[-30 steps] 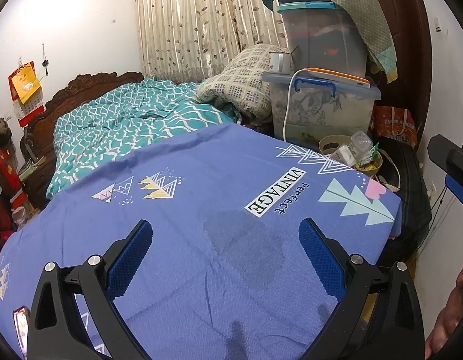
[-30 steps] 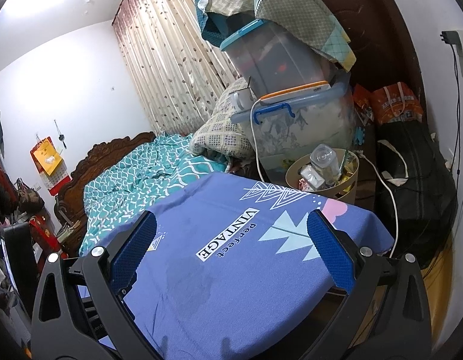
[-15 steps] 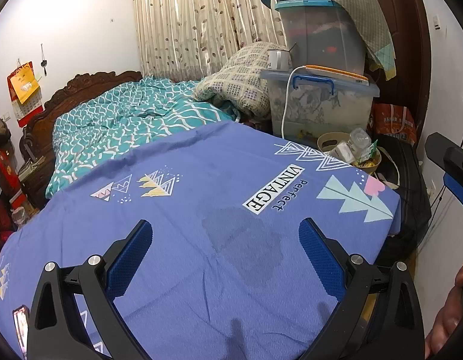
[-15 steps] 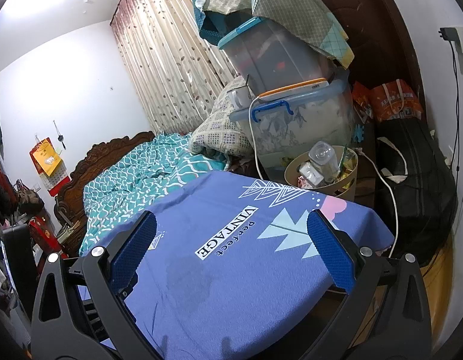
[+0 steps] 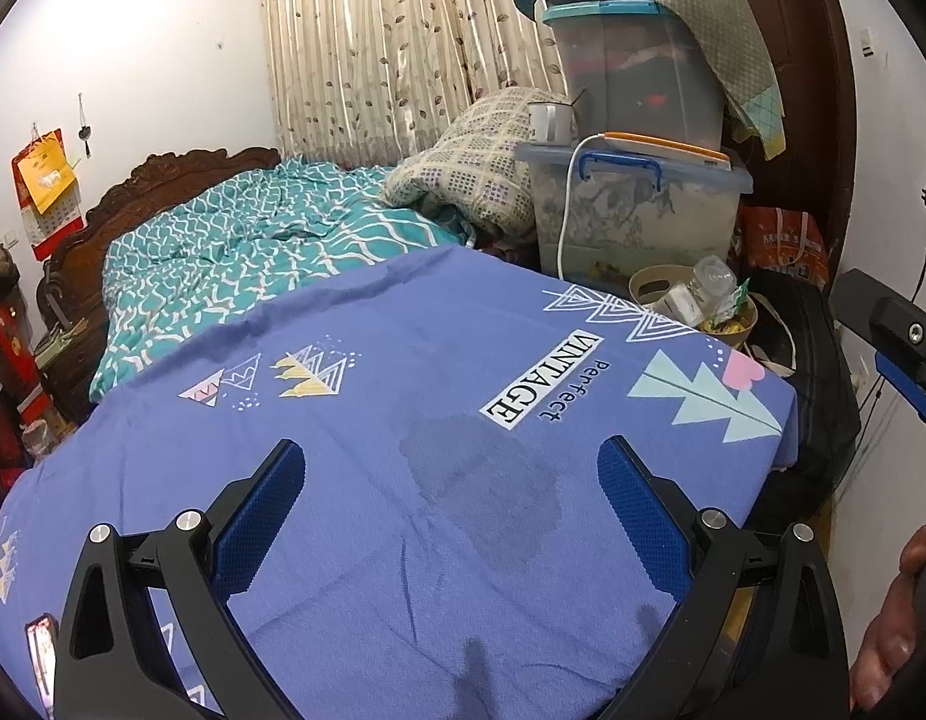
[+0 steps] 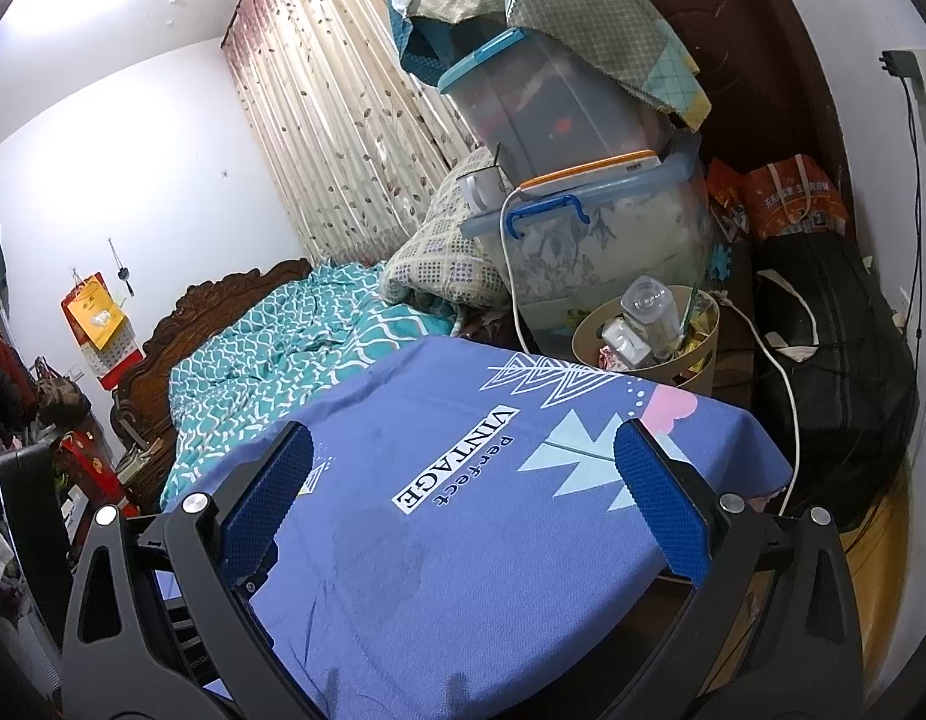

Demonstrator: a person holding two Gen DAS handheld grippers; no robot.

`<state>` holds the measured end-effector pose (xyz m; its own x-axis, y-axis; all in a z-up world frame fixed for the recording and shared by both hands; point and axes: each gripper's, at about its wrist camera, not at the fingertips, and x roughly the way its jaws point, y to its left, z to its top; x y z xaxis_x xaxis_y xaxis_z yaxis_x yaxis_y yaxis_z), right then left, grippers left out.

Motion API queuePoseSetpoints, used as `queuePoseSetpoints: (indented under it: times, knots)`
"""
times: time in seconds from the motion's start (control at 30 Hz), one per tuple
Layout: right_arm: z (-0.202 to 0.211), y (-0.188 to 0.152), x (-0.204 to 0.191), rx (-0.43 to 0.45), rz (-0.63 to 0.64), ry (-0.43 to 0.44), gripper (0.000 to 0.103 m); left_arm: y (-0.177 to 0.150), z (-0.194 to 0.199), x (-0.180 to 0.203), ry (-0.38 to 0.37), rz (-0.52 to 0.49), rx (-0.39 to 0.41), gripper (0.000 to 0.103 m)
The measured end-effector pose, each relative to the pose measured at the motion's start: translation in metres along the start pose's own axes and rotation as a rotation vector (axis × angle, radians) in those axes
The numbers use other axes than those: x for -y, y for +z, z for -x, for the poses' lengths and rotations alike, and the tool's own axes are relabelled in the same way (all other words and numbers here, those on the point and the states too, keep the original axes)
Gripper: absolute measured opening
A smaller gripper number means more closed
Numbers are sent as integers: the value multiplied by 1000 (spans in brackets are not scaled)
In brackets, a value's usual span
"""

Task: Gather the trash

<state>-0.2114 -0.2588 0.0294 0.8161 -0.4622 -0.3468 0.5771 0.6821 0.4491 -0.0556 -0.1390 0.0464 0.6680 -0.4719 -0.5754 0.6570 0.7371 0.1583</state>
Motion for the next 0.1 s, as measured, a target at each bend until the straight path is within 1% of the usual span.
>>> queuePoseSetpoints:
  times: [0.1]
  knots:
    - [-1, 0, 0, -2, 0, -1, 100, 0, -1, 0, 1, -1, -1, 94]
